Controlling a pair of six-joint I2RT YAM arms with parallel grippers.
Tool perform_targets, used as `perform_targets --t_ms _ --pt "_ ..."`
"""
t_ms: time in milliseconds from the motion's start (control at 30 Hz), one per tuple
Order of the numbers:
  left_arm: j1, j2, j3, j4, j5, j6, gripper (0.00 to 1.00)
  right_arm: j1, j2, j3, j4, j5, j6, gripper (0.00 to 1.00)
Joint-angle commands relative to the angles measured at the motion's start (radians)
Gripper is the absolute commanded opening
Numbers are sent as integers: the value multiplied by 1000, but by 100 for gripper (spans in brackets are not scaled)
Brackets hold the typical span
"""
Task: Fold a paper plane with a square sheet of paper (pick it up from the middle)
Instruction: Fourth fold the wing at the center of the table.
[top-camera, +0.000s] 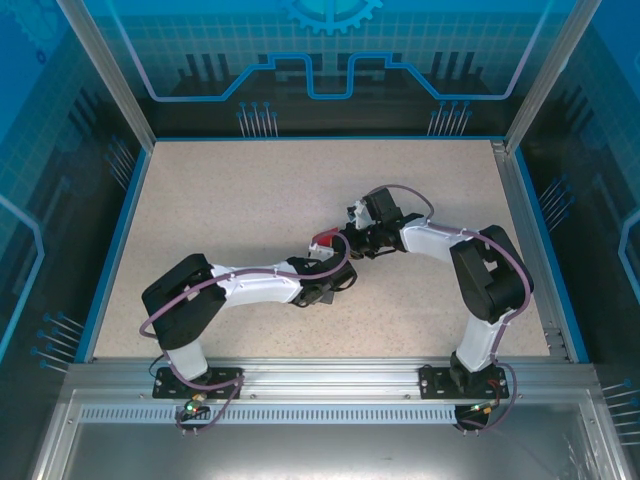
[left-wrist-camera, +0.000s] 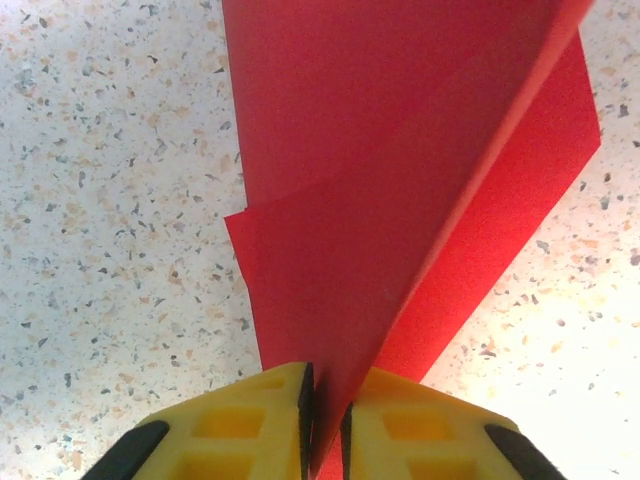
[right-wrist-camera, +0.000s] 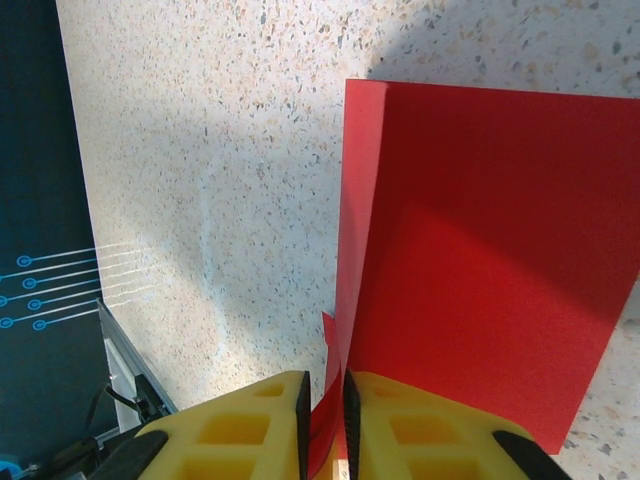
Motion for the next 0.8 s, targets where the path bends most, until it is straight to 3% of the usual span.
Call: perform_targets --t_ms 0,167,567,767 --pt "-7 -23 -13 27 7 33 15 -10 -29 -2 -36 9 5 21" --pt "-6 -39 -19 62 41 60 11 -24 -61 -9 -65 37 -6 25" --pt "65 -112 -95 202 256 79 8 -118 -254 -127 -105 138 -19 53" --pt "132 -158 -184 299 370 32 8 -117 -267 -162 -84 123 -4 55"
